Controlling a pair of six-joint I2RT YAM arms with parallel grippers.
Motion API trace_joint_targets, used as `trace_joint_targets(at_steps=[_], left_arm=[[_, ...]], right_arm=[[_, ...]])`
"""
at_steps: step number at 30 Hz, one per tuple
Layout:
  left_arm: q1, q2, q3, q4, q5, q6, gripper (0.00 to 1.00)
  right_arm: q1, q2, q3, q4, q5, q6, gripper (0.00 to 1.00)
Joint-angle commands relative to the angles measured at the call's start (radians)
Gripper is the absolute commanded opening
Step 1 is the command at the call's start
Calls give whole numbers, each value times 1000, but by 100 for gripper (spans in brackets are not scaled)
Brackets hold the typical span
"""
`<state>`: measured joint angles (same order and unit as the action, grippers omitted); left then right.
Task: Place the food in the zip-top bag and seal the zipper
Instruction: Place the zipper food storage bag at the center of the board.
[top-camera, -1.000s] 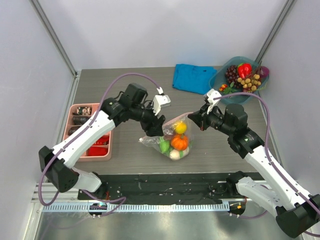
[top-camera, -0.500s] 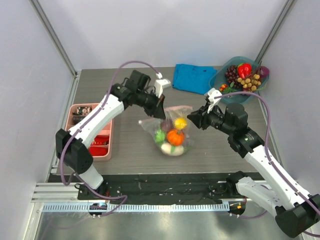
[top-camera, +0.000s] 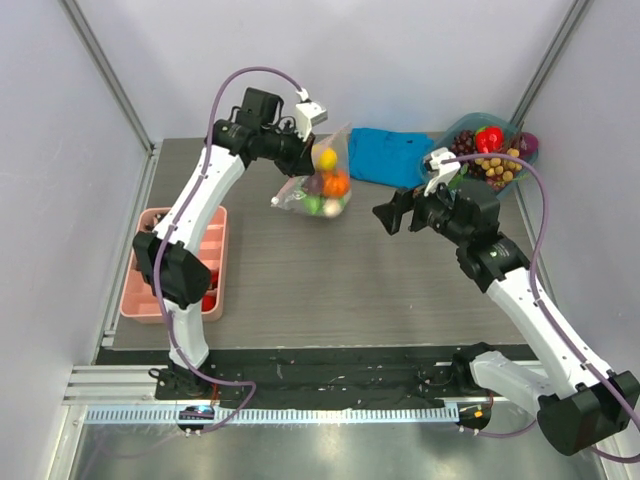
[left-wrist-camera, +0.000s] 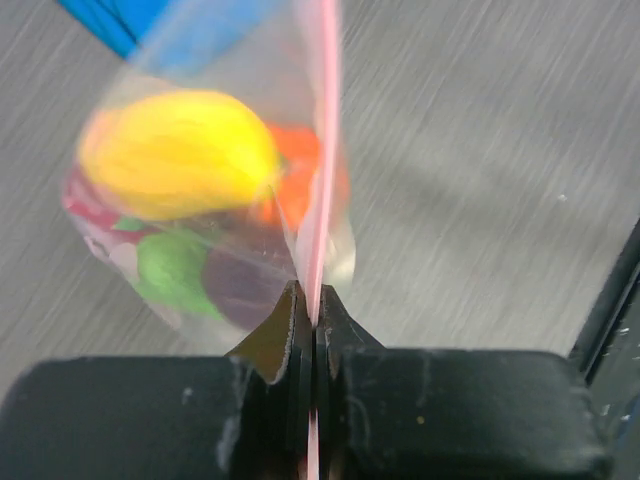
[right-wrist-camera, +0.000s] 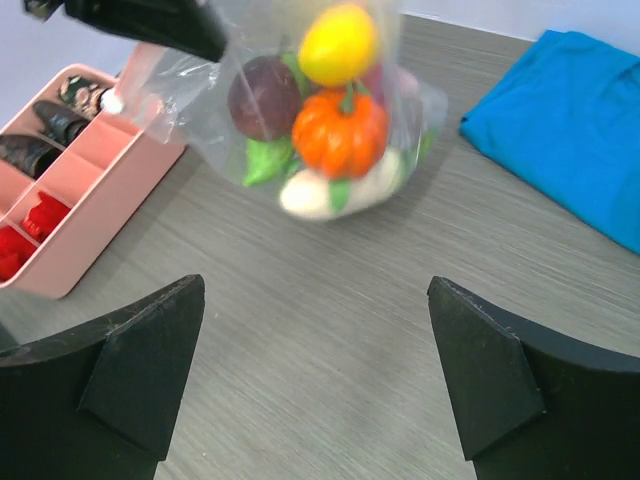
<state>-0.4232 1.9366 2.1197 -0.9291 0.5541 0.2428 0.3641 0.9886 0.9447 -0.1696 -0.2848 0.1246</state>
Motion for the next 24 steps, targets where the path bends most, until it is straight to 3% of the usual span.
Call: trace_joint_targets(at_steps=[1, 6, 16, 21, 24], left_arm=[[-20, -57, -55, 6, 26, 185, 0], [-109, -129, -365, -2, 1, 286, 0], [-339, -215, -780, 110, -5, 173, 0], [-374, -191, -816, 156, -16, 161, 3], [-374, -195, -765, 125, -37, 158, 20]], right_arm=[[-45, 1, 40, -2, 36, 29, 100], [-102, 19, 28, -37, 35, 53, 100], [-134, 45, 8, -119, 7, 27, 100], [-137, 45, -11, -145, -2, 9, 100], [-137, 44, -3, -162, -11, -3, 100]])
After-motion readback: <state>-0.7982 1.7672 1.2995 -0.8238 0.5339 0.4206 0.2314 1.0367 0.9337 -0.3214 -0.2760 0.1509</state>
